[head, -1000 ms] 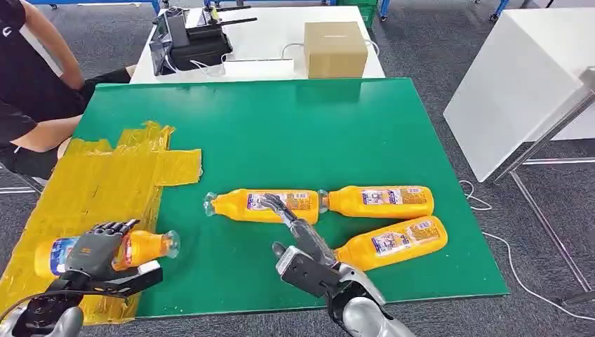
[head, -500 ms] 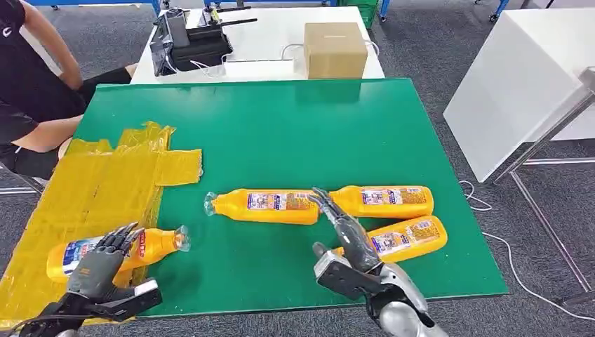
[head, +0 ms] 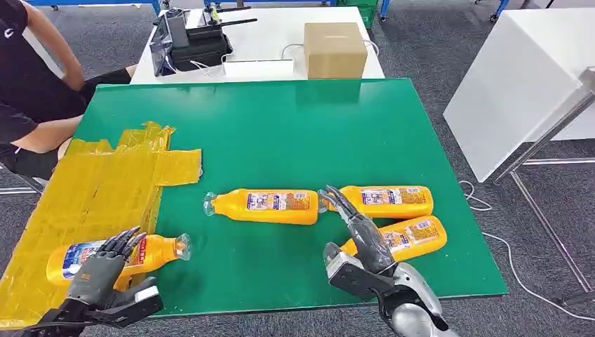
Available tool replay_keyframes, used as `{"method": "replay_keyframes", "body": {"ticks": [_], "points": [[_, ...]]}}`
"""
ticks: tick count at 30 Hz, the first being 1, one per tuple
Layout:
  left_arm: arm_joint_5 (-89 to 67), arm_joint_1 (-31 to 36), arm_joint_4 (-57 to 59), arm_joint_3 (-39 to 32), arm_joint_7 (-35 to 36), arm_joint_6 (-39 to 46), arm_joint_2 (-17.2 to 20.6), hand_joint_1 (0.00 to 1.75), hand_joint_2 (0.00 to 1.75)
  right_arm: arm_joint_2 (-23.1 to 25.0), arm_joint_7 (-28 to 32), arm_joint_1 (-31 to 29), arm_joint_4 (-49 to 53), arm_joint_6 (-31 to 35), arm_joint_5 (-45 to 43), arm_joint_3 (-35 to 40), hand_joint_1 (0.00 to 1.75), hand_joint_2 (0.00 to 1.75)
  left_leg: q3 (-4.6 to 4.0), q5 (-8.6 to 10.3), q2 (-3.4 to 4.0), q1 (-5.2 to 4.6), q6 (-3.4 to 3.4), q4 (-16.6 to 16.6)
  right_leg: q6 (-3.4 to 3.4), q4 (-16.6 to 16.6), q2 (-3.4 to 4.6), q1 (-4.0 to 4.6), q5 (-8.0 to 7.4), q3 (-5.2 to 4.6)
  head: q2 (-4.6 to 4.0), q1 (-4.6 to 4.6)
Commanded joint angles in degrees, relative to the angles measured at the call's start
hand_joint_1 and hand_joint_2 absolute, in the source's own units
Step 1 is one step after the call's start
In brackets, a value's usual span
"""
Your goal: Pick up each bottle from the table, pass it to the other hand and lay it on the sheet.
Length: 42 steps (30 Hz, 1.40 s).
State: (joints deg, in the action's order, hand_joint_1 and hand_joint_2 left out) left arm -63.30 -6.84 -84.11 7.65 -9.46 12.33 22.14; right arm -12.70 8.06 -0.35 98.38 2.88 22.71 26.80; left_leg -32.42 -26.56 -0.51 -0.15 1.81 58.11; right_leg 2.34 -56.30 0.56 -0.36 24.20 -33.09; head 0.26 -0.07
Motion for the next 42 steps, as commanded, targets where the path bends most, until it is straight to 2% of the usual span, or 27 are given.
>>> {"method": "replay_keyframes", "body": {"ticks": [1, 3, 4, 6, 7, 9, 10, 12, 14, 17, 18, 22, 25, 26, 28, 30, 33, 34, 38, 42], "points": [[23.1, -2.3, -6.8, -10.7, -12.7, 4.8, -14.0, 0.00, 0.00, -8.5, 0.2, 7.0, 6.2, -0.5, 2.5, -6.9, 0.00, 1.75, 0.07, -0.02, -0.07, -0.01, -0.02, 0.0, 0.02, 0.1, -0.13, -0.01, 0.04, 0.11, 0.00, 0.00], [34.4, -2.6, -11.2, -14.1, -18.1, 4.9, -19.6, 0.00, 0.00, -12.0, 0.2, 12.3, 9.8, -0.4, 3.2, -11.1, 0.00, 1.75, 0.06, -0.04, -0.39, -0.02, 0.02, 0.0, 0.07, 0.1, -0.46, -0.01, 0.14, 0.21, 0.00, -0.02], [45.6, -2.7, -14.1, -16.2, -22.4, 3.2, -23.6, 0.00, 0.00, -14.2, -1.0, 15.5, 11.9, -0.2, 4.6, -13.6, 0.00, 1.75, -0.01, -0.03, -0.48, -0.05, 0.05, 0.0, 0.08, 0.1, -0.54, -0.04, 0.15, 0.13, 0.00, -0.02], [52.7, -2.9, -16.6, -16.7, -25.3, 2.9, -26.8, 0.00, 0.00, -17.5, -3.2, 18.8, 14.1, -0.3, 6.6, -16.1, 0.00, 1.75, -0.10, -0.03, -0.53, -0.17, 0.07, 0.0, 0.09, 0.1, -0.57, -0.13, 0.13, 0.03, 0.00, 0.00], [57.6, -3.0, -17.6, -16.4, -27.3, 2.0, -28.3, 0.00, 0.00, -19.3, -4.7, 20.1, 14.7, -1.1, 7.0, -17.4, 0.00, 1.75, 0.09, -0.20, -0.71, -0.11, 0.08, 0.1, 0.14, 0.1, -0.82, -0.07, 0.30, 0.36, 0.00, 0.02], [65.5, -3.1, -18.9, -15.6, -29.2, -0.5, -30.6, 0.00, 0.00, -22.8, -7.6, 21.5, 14.9, -2.4, 7.7, -18.8, 0.00, 1.75, -0.07, -0.18, -0.56, -0.21, 0.10, 0.1, 0.10, 0.1, -0.59, -0.18, 0.21, 0.18, 0.00, 0.00], [73.7, -3.1, -19.6, -15.6, -29.6, -3.6, -33.4, 0.00, 0.00, -29.2, -15.4, 23.1, 15.0, -5.9, 10.2, -18.5, 0.00, 1.75, -0.06, -0.22, -0.48, -0.25, 0.17, 0.1, 0.09, 0.1, -0.50, -0.22, 0.17, 0.16, 0.00, -0.02], [74.1, -3.8, -20.2, -11.9, -29.3, -3.1, -34.0, 0.00, 0.00, -34.7, -14.5, 27.6, 15.1, -5.3, 6.9, -23.2, 0.00, 1.75, -0.16, -0.19, -0.48, -0.39, 0.26, 0.1, 0.12, 0.1, -0.48, -0.35, 0.13, 0.01, 0.00, -0.02], [76.0, -4.7, -20.4, -10.1, -29.3, -3.4, -33.7, 0.00, 0.00, -34.8, -13.6, 29.6, 15.2, -5.8, 5.8, -26.4, 0.00, 1.75, -0.04, -0.31, -0.62, -0.37, 0.25, 0.2, 0.13, 0.1, -0.68, -0.32, 0.26, 0.21, 0.00, -0.05], [77.5, -6.4, -21.5, -9.5, -29.6, -3.9, -34.7, 0.00, 0.00, -33.8, -14.5, 31.1, 16.2, -6.3, 6.9, -28.2, 0.00, 1.75, 0.01, -0.28, -0.40, -0.46, 0.35, 0.1, 0.12, 0.2, -0.45, -0.39, 0.16, 0.19, 0.00, -0.02], [77.8, -6.9, -22.0, -9.2, -29.7, -4.1, -35.0, 0.00, 0.00, -34.3, -15.2, 32.2, 16.9, -6.1, 6.9, -29.1, 0.00, 1.75, 0.04, -0.29, -0.30, -0.43, 0.33, 0.0, 0.31, 0.2, -0.34, -0.36, 0.13, 0.21, 0.00, 0.00], [80.0, -8.4, -23.3, -9.1, -29.8, -5.8, -35.8, 0.00, 0.00, -39.1, -18.1, 38.4, 20.1, -7.5, 4.1, -37.0, 0.00, 1.75, 0.11, -0.34, -0.07, -0.45, 0.34, 0.1, 0.30, 0.1, -0.26, -0.38, 0.17, 0.16, 0.00, -0.04], [79.8, -8.3, -23.3, -8.3, -29.7, -5.6, -35.5, 0.00, 0.00, -41.0, -17.6, 38.8, 19.4, -11.2, 2.2, -43.0, 0.00, 1.75, 0.04, -0.32, -0.06, -0.49, 0.38, 0.1, 0.34, 0.1, -0.26, -0.42, 0.16, 0.06, 0.00, -0.07], [79.8, -8.2, -22.8, -8.2, -29.7, -5.6, -35.5, 0.00, 0.00, -41.5, -16.8, 37.9, 18.2, -12.6, 2.5, -44.1, 0.00, 1.75, 0.02, -0.28, -0.03, -0.52, 0.41, 0.1, 0.36, 0.1, -0.20, -0.45, 0.11, 0.04, 0.00, -0.07], [80.1, -7.7, -22.1, -7.9, -29.5, -6.2, -35.2, 0.00, 0.00, -41.2, -15.1, 31.6, 14.2, -14.4, 3.7, -41.5, 0.00, 1.75, 0.07, -0.26, 0.06, -0.49, 0.42, 0.0, 0.36, 0.2, -0.12, -0.42, 0.06, 0.07, 0.00, -0.09], [80.2, -7.1, -21.5, -7.1, -29.1, -6.7, -35.1, 0.00, 0.00, -39.3, -13.3, 22.0, 9.0, -15.6, 7.1, -35.4, 0.00, 1.75, 0.17, -0.24, 0.20, -0.41, 0.40, 0.0, 0.34, 0.3, 0.00, -0.35, -0.02, 0.18, 0.00, -0.04], [80.3, -6.2, -20.8, -5.8, -28.9, -6.9, -34.7, 0.00, 0.00, -36.7, -11.1, 11.5, 2.5, -16.8, 11.0, -27.1, 0.00, 1.75, 0.47, -0.22, 0.39, -0.25, 0.28, -0.2, 0.27, 0.6, 0.13, -0.19, -0.16, 0.52, 0.00, -0.02], [80.3, -5.9, -20.6, -5.5, -28.9, -6.9, -34.5, 0.00, 0.00, -36.2, -10.8, 9.2, 0.9, -17.0, 11.7, -24.9, 0.00, 1.75, 0.33, -0.21, 0.39, -0.32, 0.38, -0.1, 0.35, 0.4, 0.18, -0.25, -0.11, 0.30, 0.00, -0.07], [80.4, -5.7, -20.6, -5.1, -28.9, -6.5, -34.2, 0.00, 0.00, -34.2, -9.8, 2.3, -3.9, -17.1, 14.2, -18.6, 0.00, 1.75, 0.43, -0.19, 0.40, -0.29, 0.36, -0.1, 0.36, 0.5, 0.22, -0.22, -0.15, 0.40, 0.00, -0.07], [80.4, -5.7, -20.6, -5.1, -28.9, -6.5, -34.2, 0.00, 0.00, -34.2, -9.8, 2.3, -3.9, -17.1, 14.2, -18.6, 0.00, 1.75, 0.45, -0.18, 0.36, -0.30, 0.35, -0.1, 0.35, 0.4, 0.21, -0.23, -0.11, 0.42, 0.00, -0.07]]}}
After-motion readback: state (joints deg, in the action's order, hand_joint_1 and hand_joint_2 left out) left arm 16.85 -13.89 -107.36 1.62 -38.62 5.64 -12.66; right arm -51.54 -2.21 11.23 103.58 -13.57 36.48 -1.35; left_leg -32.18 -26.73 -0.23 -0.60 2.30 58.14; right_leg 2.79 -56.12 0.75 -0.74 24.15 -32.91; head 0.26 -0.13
